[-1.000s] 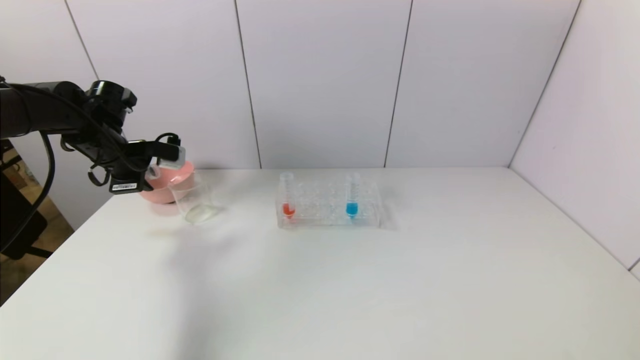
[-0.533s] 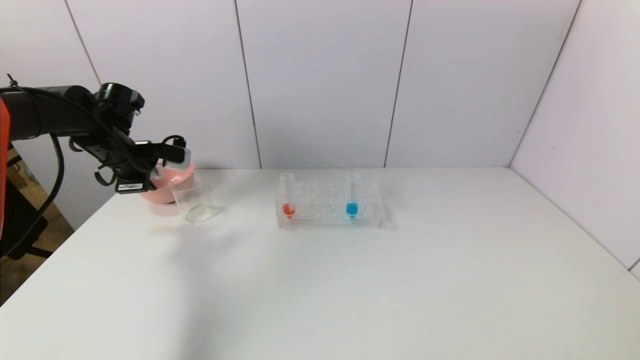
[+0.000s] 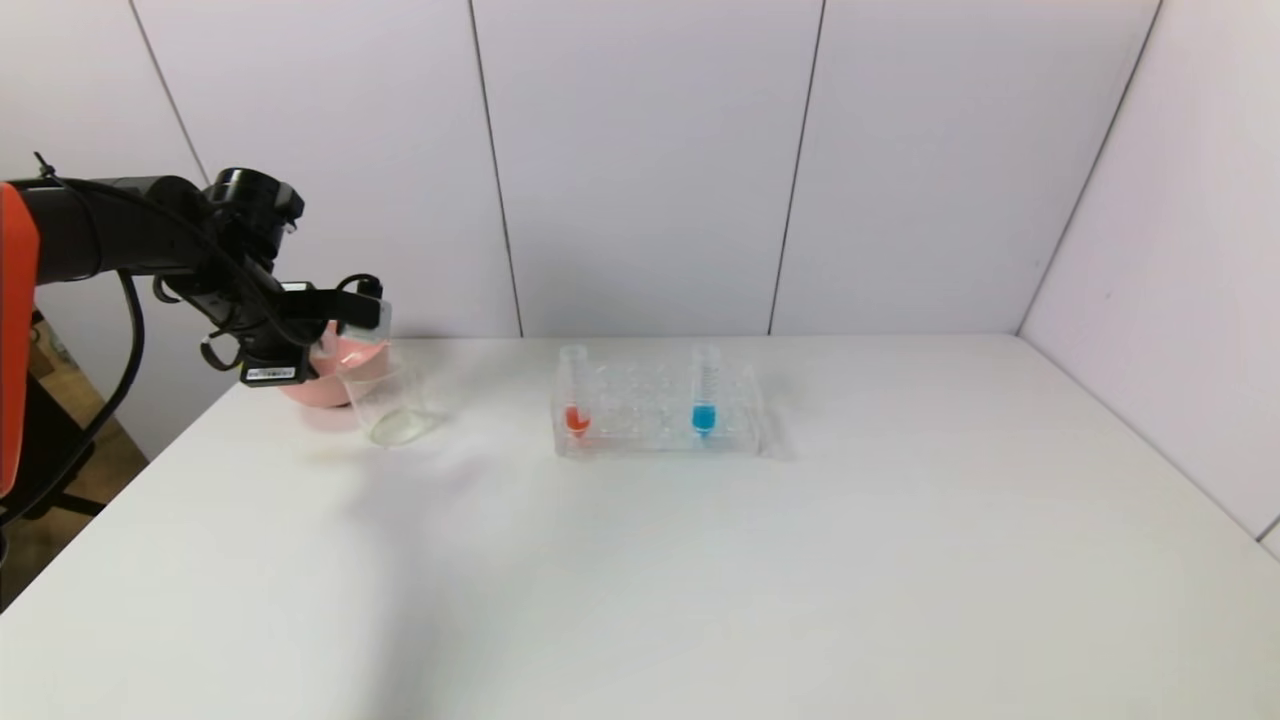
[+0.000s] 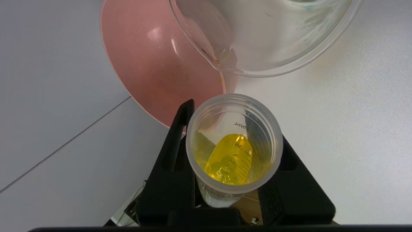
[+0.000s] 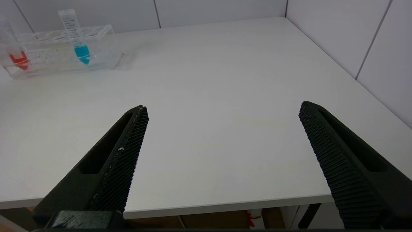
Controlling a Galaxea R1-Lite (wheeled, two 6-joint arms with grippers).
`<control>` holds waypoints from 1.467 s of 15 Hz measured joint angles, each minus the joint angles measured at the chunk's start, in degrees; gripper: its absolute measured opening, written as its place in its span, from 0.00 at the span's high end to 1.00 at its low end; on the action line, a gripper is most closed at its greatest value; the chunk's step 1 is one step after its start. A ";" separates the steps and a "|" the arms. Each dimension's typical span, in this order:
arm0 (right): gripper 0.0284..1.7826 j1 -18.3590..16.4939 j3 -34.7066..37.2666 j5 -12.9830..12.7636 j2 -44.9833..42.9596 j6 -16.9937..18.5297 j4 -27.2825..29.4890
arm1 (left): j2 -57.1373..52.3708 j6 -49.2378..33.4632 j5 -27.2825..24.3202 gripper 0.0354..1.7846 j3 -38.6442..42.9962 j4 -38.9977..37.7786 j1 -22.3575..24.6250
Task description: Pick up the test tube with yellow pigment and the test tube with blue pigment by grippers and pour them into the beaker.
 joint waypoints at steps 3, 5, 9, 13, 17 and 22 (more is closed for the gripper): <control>0.04 0.00 0.00 -0.02 0.00 0.00 0.00 | 0.00 0.00 0.37 0.71 0.00 0.00 -0.24; 0.04 0.00 0.00 -0.02 0.00 0.02 0.00 | -0.06 0.00 0.37 0.71 0.00 0.33 -0.28; 0.04 0.00 0.00 -0.02 0.00 0.00 0.00 | -0.68 -0.20 0.57 0.71 0.00 0.96 -0.39; 0.04 0.00 0.00 -0.02 0.00 0.00 0.00 | -1.00 -0.20 0.72 0.71 0.00 1.40 -0.39; 0.04 0.00 0.00 -0.02 0.00 0.00 0.00 | -1.05 -0.20 2.40 0.71 0.00 1.33 -0.61; 0.04 0.00 0.00 -0.02 0.00 0.00 -0.02 | -0.85 -0.13 4.17 0.71 0.00 0.74 -1.32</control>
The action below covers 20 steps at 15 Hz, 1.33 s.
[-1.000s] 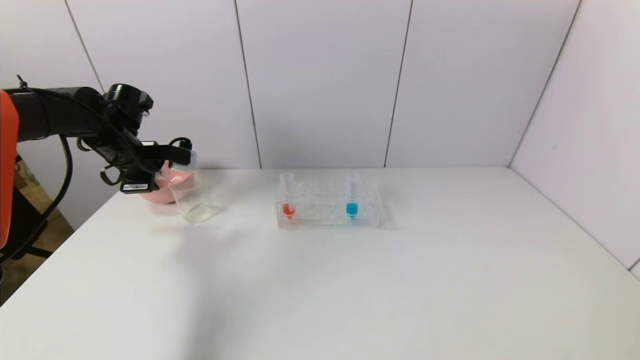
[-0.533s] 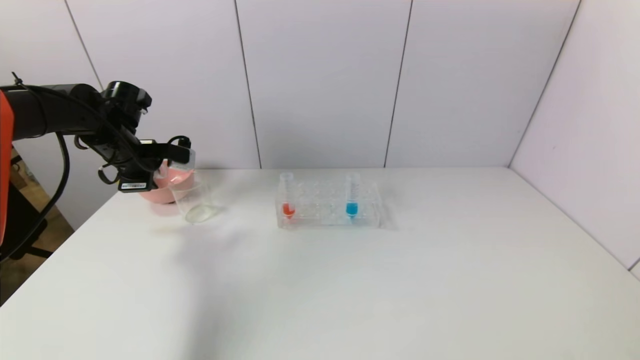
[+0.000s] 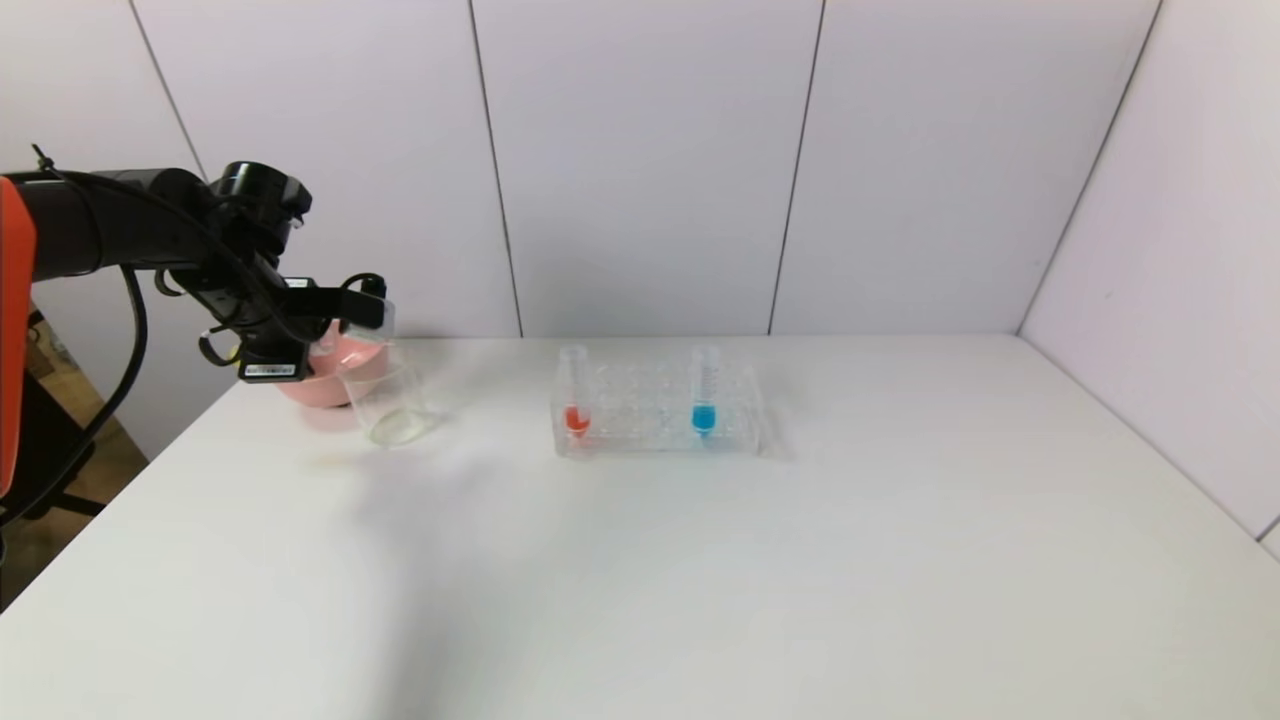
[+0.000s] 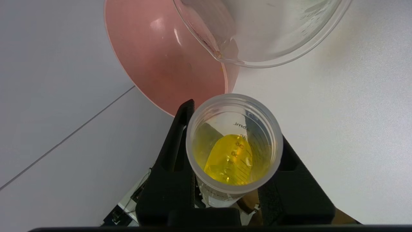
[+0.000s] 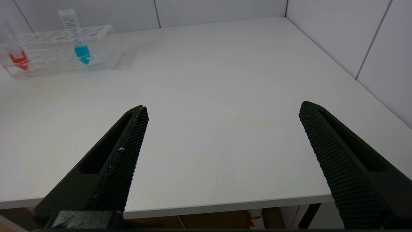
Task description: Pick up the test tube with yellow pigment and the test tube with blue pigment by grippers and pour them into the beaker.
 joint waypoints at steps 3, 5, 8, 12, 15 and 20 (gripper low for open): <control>0.04 0.00 0.00 0.02 0.00 0.00 0.02 | 0.13 0.41 1.82 0.71 0.00 -0.16 -0.37; 0.04 0.00 0.00 0.00 0.00 0.00 0.02 | 0.30 0.50 2.26 0.71 0.00 -0.13 -0.59; 0.04 0.00 0.00 0.00 0.00 0.00 0.00 | 0.57 0.66 3.19 0.71 0.00 -0.20 -1.28; 0.04 0.00 0.00 0.02 0.00 0.00 0.02 | 0.69 2.32 5.39 0.71 0.00 -0.79 -1.91; 0.04 0.00 0.00 0.00 0.00 0.00 0.02 | 0.77 3.08 6.69 0.71 0.00 -1.49 -2.44; 0.04 0.00 0.00 0.02 0.00 0.00 0.00 | 0.88 3.11 6.97 0.71 0.00 -1.62 -2.82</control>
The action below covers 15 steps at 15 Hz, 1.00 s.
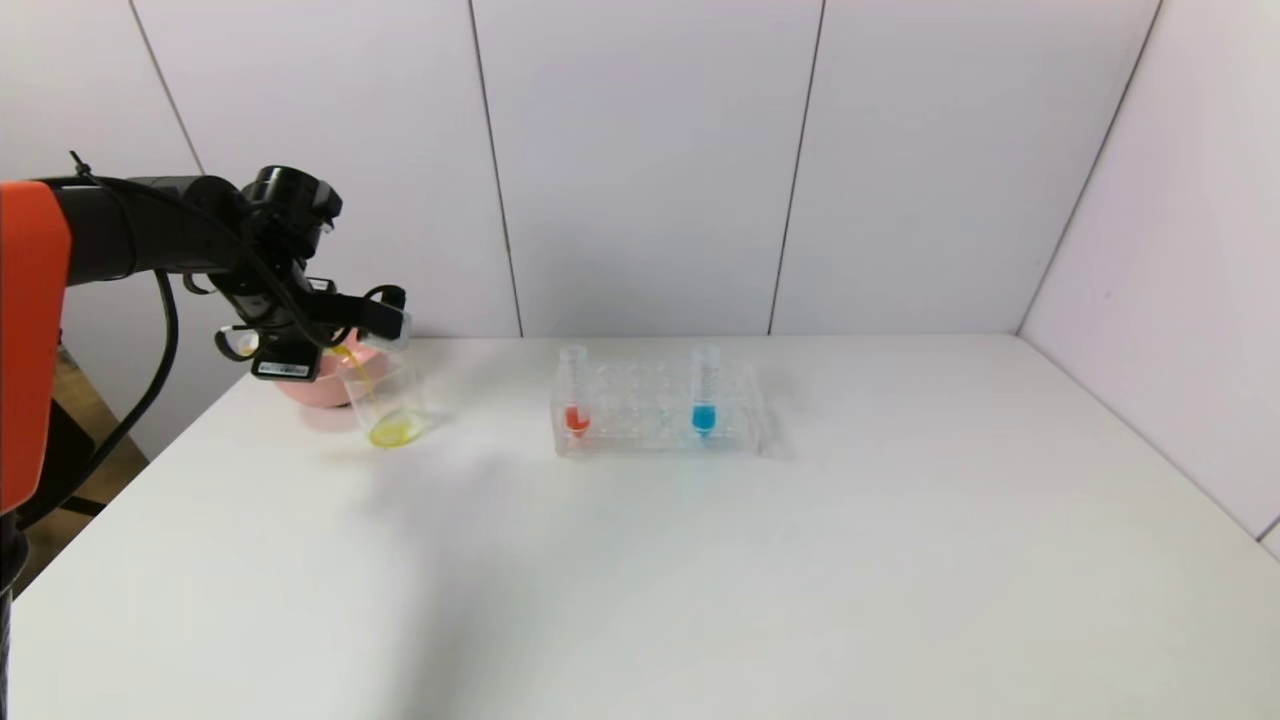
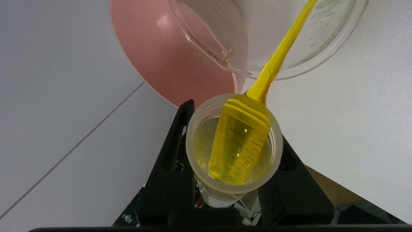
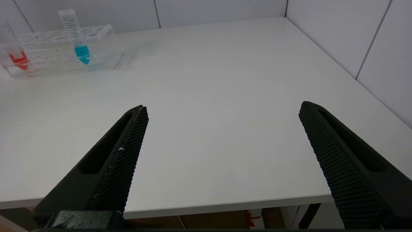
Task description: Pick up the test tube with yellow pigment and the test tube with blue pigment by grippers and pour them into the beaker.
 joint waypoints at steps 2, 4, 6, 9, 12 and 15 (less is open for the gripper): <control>0.04 0.00 0.00 -0.02 0.00 0.00 0.02 | 0.02 0.00 0.00 0.71 0.00 0.00 -0.02; 0.04 0.00 0.00 -0.02 0.00 0.00 0.02 | 0.02 0.02 -0.01 0.71 0.00 0.00 -0.11; 0.04 0.00 0.00 0.00 0.00 0.00 0.00 | 0.02 0.00 0.22 0.71 0.00 0.00 -0.13; 0.04 0.00 0.00 -0.02 0.00 0.00 0.02 | 0.00 0.04 0.40 0.71 0.00 0.00 -0.26; 0.04 0.00 0.00 -0.02 0.00 0.00 0.02 | 0.02 0.09 1.04 0.71 0.00 -0.30 -0.35; 0.04 0.00 0.00 -0.02 0.00 0.00 0.00 | 0.00 0.09 1.60 0.71 0.00 -0.33 -0.76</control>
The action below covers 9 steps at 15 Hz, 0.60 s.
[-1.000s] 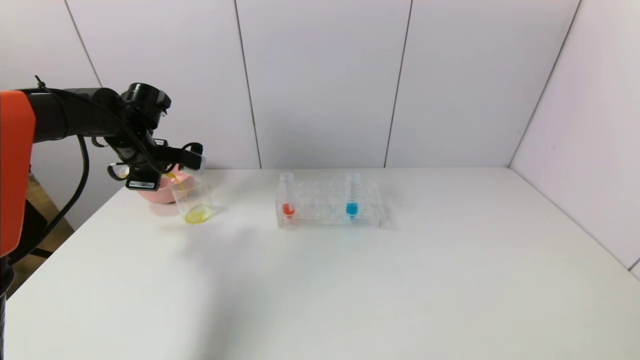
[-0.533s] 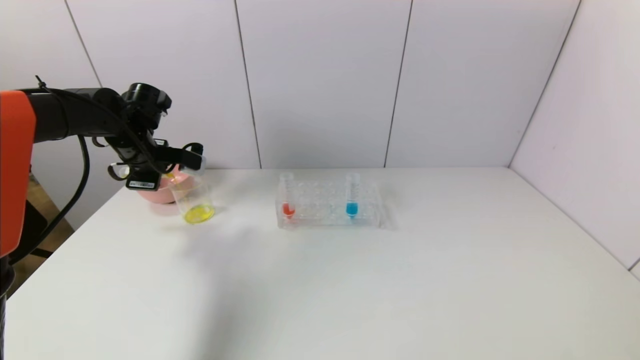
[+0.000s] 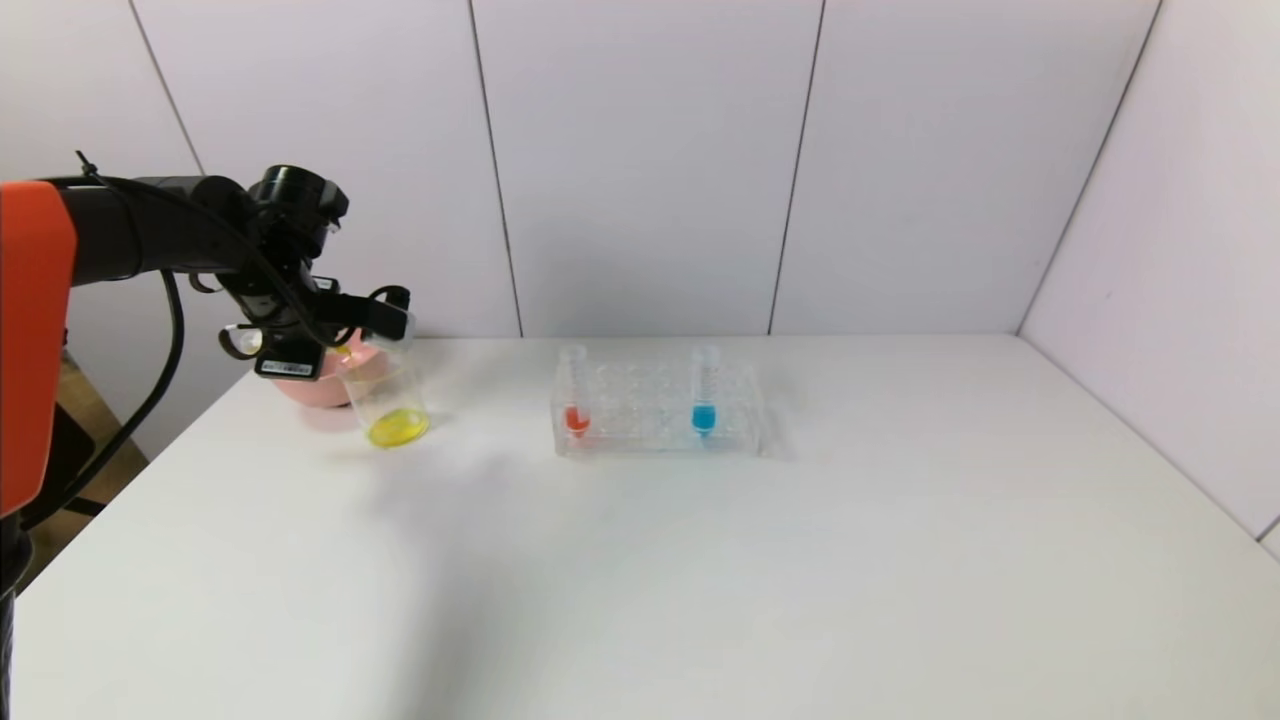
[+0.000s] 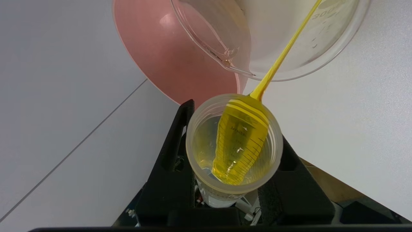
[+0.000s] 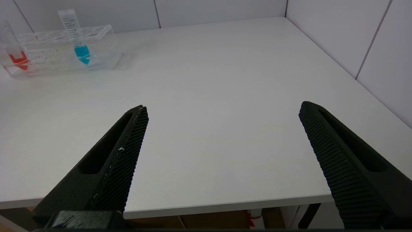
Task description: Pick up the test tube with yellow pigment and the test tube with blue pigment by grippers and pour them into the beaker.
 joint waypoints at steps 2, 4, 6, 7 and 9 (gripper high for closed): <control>0.04 0.00 0.00 0.00 0.00 0.00 0.00 | 0.00 -0.02 0.49 0.71 0.00 -0.01 -0.09; 0.04 0.00 0.00 0.02 0.00 0.00 0.00 | -0.02 0.30 0.85 0.71 0.00 -0.09 -0.15; 0.04 0.00 0.00 0.02 0.00 0.00 0.00 | -0.02 0.37 0.85 0.71 0.00 -0.11 -0.26; 0.04 0.00 0.00 0.02 0.00 0.00 0.02 | -0.05 0.46 0.88 0.71 0.00 -0.32 -0.28; 0.04 0.00 0.00 0.02 0.00 0.00 0.02 | -0.02 0.74 1.49 0.71 0.00 -0.41 -0.44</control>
